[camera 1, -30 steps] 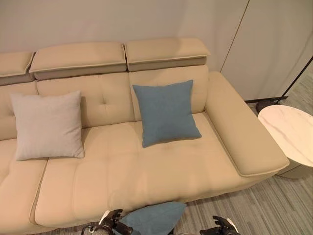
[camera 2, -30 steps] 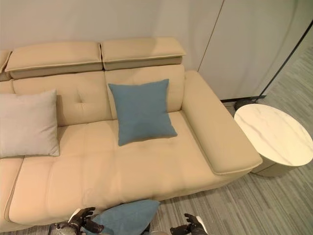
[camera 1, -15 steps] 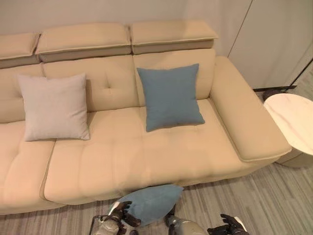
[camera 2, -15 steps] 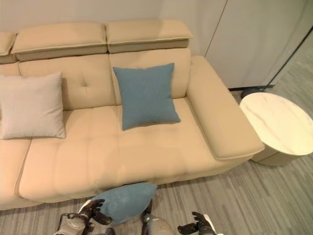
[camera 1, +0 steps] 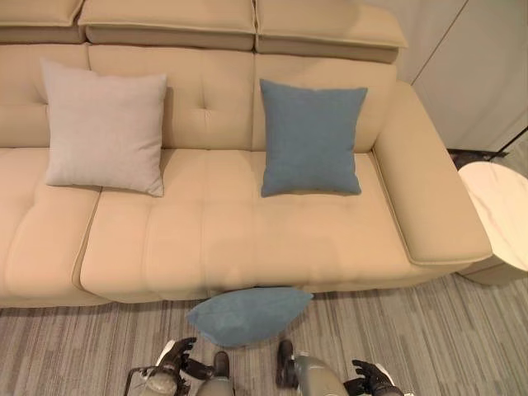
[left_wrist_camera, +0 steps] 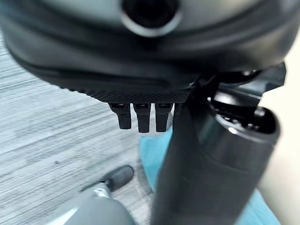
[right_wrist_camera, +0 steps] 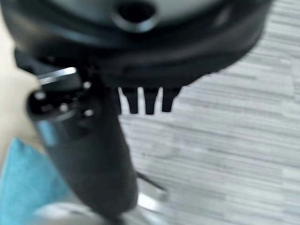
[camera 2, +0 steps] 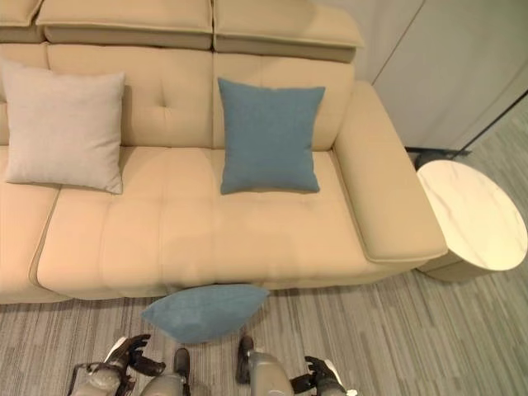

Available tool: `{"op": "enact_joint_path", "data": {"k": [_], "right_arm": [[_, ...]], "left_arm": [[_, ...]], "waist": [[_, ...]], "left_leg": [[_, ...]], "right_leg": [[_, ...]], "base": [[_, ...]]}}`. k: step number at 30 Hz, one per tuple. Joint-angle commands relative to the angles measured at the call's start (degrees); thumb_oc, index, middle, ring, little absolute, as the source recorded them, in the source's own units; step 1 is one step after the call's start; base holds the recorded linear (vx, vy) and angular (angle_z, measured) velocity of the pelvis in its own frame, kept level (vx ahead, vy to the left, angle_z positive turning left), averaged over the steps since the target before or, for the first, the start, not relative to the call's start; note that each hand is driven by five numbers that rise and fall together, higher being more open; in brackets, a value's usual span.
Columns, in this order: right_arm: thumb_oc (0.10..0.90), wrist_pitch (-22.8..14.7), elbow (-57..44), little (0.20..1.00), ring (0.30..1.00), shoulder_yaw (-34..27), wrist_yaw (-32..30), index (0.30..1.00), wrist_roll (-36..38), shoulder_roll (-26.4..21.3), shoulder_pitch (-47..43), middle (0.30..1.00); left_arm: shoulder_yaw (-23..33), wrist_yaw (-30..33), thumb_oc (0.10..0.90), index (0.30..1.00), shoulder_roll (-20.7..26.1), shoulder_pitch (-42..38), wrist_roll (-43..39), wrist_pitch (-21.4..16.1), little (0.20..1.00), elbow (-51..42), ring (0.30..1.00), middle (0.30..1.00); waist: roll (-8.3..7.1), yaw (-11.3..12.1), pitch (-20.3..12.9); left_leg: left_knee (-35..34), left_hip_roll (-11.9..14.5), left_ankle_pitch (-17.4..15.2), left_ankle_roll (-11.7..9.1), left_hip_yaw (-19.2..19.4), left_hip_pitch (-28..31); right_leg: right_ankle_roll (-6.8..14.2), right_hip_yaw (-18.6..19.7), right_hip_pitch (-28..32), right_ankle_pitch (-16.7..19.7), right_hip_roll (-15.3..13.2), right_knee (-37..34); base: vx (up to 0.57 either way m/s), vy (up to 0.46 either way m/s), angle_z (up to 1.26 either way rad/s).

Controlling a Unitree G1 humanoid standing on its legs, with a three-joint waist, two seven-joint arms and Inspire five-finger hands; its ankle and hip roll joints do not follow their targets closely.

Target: Pick up all the scattered cushions and arrange them neatly on the sofa.

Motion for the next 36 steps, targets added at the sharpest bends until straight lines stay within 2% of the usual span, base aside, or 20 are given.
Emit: {"op": "enact_joint_path", "data": {"k": [1, 5, 11, 16, 18, 20, 22, 23, 24, 26, 30, 31, 34, 35, 36], "right_arm": [[0.8, -1.5, -2.0, 0.9, 0.9, 0.9, -1.7, 0.9, -0.1, -2.4, -0.7, 0.9], [0.8, -1.9, -3.3, 0.9, 0.9, 1.1, -2.2, 0.9, 0.5, -2.6, -1.0, 0.9], [0.8, -2.4, -3.5, 0.9, 0.9, 1.0, -2.9, 0.9, 1.0, -2.6, -0.8, 0.9], [0.8, -3.6, -6.0, 0.9, 0.9, 1.7, -3.8, 0.9, 1.8, -2.5, -2.6, 0.9], [0.8, -4.7, -11.0, 0.9, 0.9, 2.2, -5.1, 0.9, 2.3, -3.7, -4.5, 0.9], [0.8, -5.1, -13.0, 0.9, 0.9, 2.3, -5.3, 0.9, 2.6, -4.2, -4.9, 0.9], [0.8, -6.6, -17.3, 0.9, 0.9, 2.3, -5.6, 0.9, 4.4, -5.4, -6.1, 0.9], [0.8, -6.6, -17.3, 0.9, 0.9, 2.3, -5.6, 0.9, 4.4, -5.4, -6.1, 0.9], [0.8, -7.5, -20.1, 0.9, 0.9, 2.3, -5.6, 0.9, 5.4, -6.4, -7.2, 0.9], [0.8, -7.9, -21.2, 0.9, 0.9, 2.4, -5.6, 0.9, 5.9, -7.0, -7.9, 0.9], [0.8, -9.1, -25.0, 0.9, 0.9, 3.2, -6.6, 0.9, 5.7, -9.7, -11.2, 0.9], [0.8, -9.6, -26.0, 0.9, 0.9, 4.7, -7.7, 0.9, 4.0, -11.7, -14.5, 0.9], [0.8, -9.7, -27.6, 0.9, 0.9, 6.7, -9.1, 0.9, 0.6, -13.5, -18.1, 0.9], [0.8, -9.7, -27.6, 0.9, 0.9, 6.7, -9.1, 0.9, 0.6, -13.5, -18.1, 0.9], [0.8, -9.9, -29.4, 0.9, 0.9, 8.0, -10.3, 0.9, -2.1, -15.0, -19.5, 0.9]], "left_arm": [[0.7, 1.3, 0.8, 0.9, 0.1, -2.0, -0.6, -2.0, 0.9, -0.8, 0.9, 0.9], [1.0, 2.5, 0.8, 0.9, 0.3, -2.4, -0.8, -2.1, 0.9, -1.2, 0.9, 0.9], [1.0, 4.0, 0.8, 0.9, -0.1, -2.6, -0.8, -2.6, 0.9, -2.1, 0.9, 0.9], [2.1, 6.3, 0.8, 0.9, 0.2, -3.4, -2.4, -3.4, 0.9, -4.1, 0.9, 0.9], [2.9, 8.7, 0.8, 0.9, 0.8, -4.2, -5.6, -5.3, 0.9, -8.4, 0.9, 0.9], [3.1, 9.2, 0.8, 0.9, 1.1, -4.0, -6.8, -6.1, 0.9, -10.8, 0.9, 0.9], [4.5, 9.6, 0.8, 0.9, 1.2, -2.9, -12.2, -8.5, 0.9, -16.2, 0.9, 0.9], [4.5, 9.6, 0.8, 0.9, 1.2, -2.8, -12.2, -8.5, 0.9, -16.3, 0.9, 0.9], [4.6, 8.6, 0.8, 0.9, 1.5, -2.4, -15.1, -9.6, 0.9, -18.7, 0.9, 0.9], [4.4, 8.1, 0.8, 0.9, 1.9, -2.5, -15.9, -9.9, 0.9, -19.7, 0.9, 0.9], [2.3, 7.6, 0.8, 0.9, 4.7, -4.3, -14.9, -10.7, 0.9, -24.2, 0.9, 0.9], [0.9, 8.2, 0.8, 0.9, 6.3, -7.0, -13.7, -11.2, 0.9, -25.8, 0.9, 0.9], [0.4, 9.9, 0.8, 0.9, 7.6, -10.2, -13.1, -11.6, 0.9, -28.1, 0.9, 0.9], [0.5, 9.9, 0.8, 0.9, 7.6, -10.2, -13.1, -11.6, 0.9, -28.1, 0.9, 0.9], [0.1, 10.7, 0.8, 0.9, 8.0, -11.4, -12.5, -11.9, 0.9, -29.7, 0.9, 0.9]], "waist": [[0.0, 0.7, -1.4], [-0.33, 0.7, -1.1], [-0.03, 0.5, -0.2], [-0.15, 1.0, 2.5], [-0.12, 1.5, 5.5], [0.04, 1.6, 6.0], [0.64, 2.2, 7.5], [0.66, 2.3, 7.5], [1.0, 2.5, 8.4], [1.13, 2.7, 8.7], [1.53, 2.6, 10.3], [1.76, 2.4, 11.0], [1.91, 2.1, 11.5], [1.92, 2.0, 11.3], [1.95, 1.8, 11.5]], "left_leg": [[0.0, -2.1, -3.3, 0.4, 0.5, -3.2], [-1.1, -1.9, -2.1, 0.0, 0.1, -3.5], [-1.6, -2.0, -2.0, -0.3, -0.9, -2.7], [1.4, -1.9, -2.3, -0.5, -1.2, -5.7], [5.2, -2.1, -2.3, -0.9, -1.6, -11.1], [6.4, -2.1, -2.3, -0.9, -1.8, -13.0], [8.6, -2.1, -1.8, -1.2, -2.4, -17.6], [8.8, -2.0, -2.1, -1.2, -2.3, -17.7], [10.6, -2.0, -1.8, -1.2, -2.4, -20.7], [11.5, -1.8, -1.8, -1.3, -2.6, -22.3], [16.9, -1.3, -1.8, -1.6, -3.0, -30.5], [19.5, -0.7, -3.0, -1.9, -3.6, -35.4], [22.9, -0.5, -3.3, -2.1, -4.0, -41.7], [23.0, -0.5, -3.3, -2.1, -4.0, -41.9], [24.9, -0.6, -3.2, -2.0, -4.3, -45.9]], "right_leg": [[3.3, 1.1, 2.8, 1.1, -0.8, -7.1], [3.1, 1.0, 3.3, 1.7, -0.3, -9.5], [3.0, 0.2, 4.3, 2.0, -0.3, -10.6], [2.7, -0.5, 2.6, 2.1, -0.7, -9.8], [2.1, -0.7, -2.5, 2.2, -1.0, -6.7], [1.9, -0.7, -4.5, 2.2, -1.1, -5.3], [1.4, -1.3, -10.1, 1.6, -1.4, -1.6], [1.4, -1.2, -10.2, 1.4, -1.4, -1.3], [1.0, -1.6, -13.9, 0.9, -1.6, 1.5], [0.9, -1.7, -15.5, 0.6, -1.7, 2.6], [0.2, -2.2, -23.6, -0.3, -2.1, 7.7], [0.4, -1.9, -28.9, -1.7, -2.2, 10.8], [0.4, -1.8, -35.2, -2.3, -2.5, 14.3], [0.4, -1.8, -35.4, -2.4, -2.5, 14.4], [0.2, -1.5, -39.7, -2.5, -2.7, 16.9]], "base": [[-0.02, -0.043, 0.0], [-0.01, -0.044, -0.05], [0.01, -0.02, 0.08], [-0.07, -0.035, 0.04], [-0.27, -0.065, 0.14], [-0.15, -0.028, 0.22], [-0.15, -0.022, 0.08], [-0.18, -0.025, 0.0], [-0.08, -0.014, 0.05], [-0.1, -0.028, 0.09], [-0.16, -0.037, 0.15], [-0.16, -0.071, 0.22], [-0.13, -0.046, 0.13], [-0.09, -0.029, 0.08], [-0.09, -0.032, 0.07]]}}
